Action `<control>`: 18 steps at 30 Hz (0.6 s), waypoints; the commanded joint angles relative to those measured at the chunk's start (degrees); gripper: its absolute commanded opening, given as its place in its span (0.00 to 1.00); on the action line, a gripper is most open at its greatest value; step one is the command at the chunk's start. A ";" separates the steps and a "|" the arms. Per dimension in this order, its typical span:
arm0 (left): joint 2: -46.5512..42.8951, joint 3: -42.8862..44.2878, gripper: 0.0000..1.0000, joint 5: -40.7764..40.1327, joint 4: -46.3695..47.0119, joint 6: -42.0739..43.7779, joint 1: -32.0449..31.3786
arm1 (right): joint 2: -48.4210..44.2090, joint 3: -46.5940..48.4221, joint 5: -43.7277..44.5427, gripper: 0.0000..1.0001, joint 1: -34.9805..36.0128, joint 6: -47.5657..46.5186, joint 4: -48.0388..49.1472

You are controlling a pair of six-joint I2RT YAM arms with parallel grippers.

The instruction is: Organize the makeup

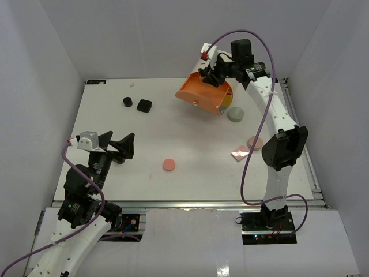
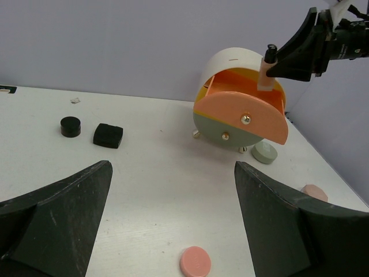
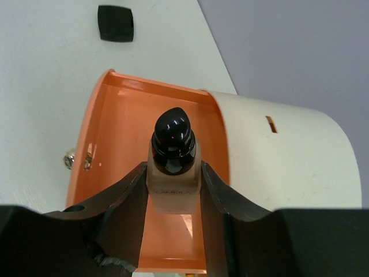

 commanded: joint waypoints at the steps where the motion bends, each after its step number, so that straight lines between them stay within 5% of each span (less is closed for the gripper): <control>1: -0.11 0.12 0.98 0.21 -0.22 -0.45 0.24 | 1.66 3.59 19.02 0.19 5.91 -3.80 -8.46; 12: -0.12 0.12 0.98 0.38 -0.23 -0.53 0.24 | 4.51 5.47 35.13 0.22 8.70 -5.81 -11.18; 18: -0.12 0.20 0.98 0.47 -0.22 -0.53 0.24 | 5.48 4.43 38.28 0.34 8.70 -6.43 -10.38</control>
